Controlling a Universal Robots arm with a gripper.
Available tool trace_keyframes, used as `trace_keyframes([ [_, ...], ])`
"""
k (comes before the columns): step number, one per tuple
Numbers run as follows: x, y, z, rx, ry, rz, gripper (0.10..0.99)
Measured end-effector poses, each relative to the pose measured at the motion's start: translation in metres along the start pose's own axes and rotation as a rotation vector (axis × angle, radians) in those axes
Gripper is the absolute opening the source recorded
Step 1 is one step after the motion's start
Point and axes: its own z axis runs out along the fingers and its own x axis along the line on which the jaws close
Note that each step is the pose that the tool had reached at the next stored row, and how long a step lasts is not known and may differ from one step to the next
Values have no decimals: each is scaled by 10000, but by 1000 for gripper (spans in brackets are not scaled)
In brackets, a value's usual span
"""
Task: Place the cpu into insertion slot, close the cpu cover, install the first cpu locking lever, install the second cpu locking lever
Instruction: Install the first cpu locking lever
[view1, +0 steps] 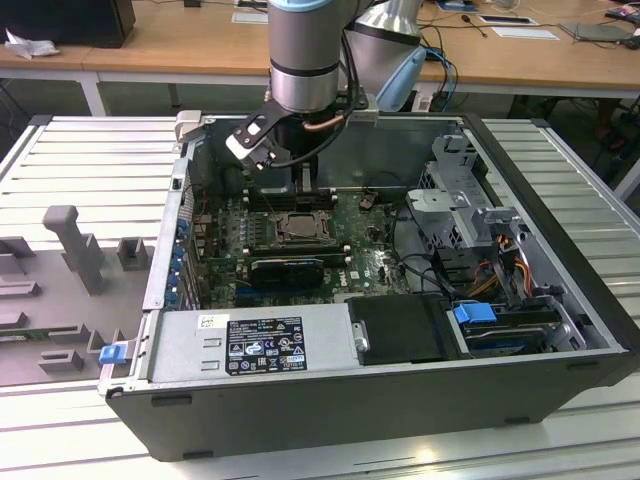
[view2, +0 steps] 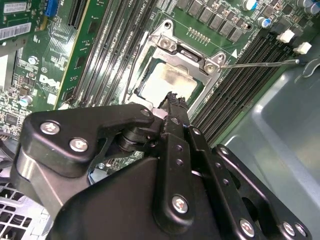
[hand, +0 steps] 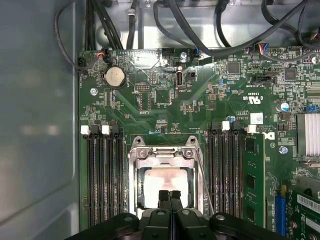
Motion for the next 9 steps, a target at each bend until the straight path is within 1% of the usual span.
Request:
trace_keyframes([
  [9,1,1,-33,1,1,-28,106],
])
